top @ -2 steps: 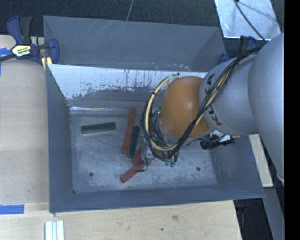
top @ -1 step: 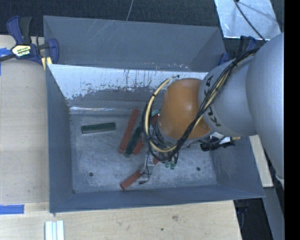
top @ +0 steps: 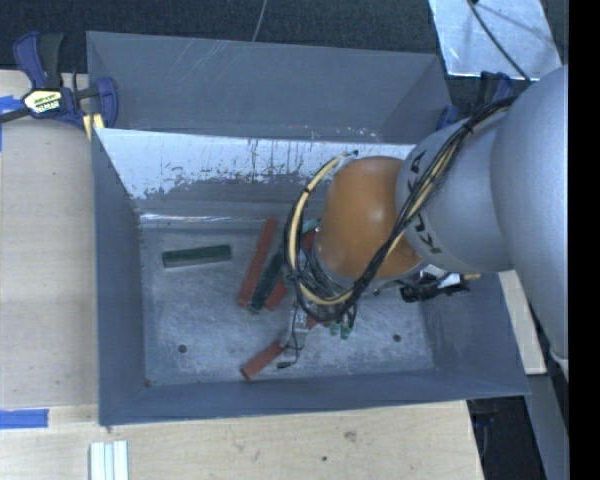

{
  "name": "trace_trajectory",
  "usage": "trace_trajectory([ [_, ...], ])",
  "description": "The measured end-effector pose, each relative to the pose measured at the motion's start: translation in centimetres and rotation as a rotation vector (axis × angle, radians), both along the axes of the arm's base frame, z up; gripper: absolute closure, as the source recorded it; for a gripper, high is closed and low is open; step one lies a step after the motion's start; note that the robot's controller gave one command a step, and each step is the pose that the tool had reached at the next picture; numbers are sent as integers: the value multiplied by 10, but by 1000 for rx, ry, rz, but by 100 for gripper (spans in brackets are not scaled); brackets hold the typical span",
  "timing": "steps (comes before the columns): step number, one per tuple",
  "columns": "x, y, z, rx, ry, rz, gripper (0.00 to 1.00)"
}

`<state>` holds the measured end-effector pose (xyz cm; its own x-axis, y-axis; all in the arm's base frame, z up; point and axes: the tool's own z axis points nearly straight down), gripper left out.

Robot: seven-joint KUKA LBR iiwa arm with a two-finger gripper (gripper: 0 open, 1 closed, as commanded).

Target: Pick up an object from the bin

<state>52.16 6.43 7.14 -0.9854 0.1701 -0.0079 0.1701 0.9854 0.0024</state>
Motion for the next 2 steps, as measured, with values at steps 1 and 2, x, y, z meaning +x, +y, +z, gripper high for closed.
trace_trajectory([
  [1,-12,80,2,1,-6,224,100],
  [2,-12,80,2,1,-6,224,100],
])
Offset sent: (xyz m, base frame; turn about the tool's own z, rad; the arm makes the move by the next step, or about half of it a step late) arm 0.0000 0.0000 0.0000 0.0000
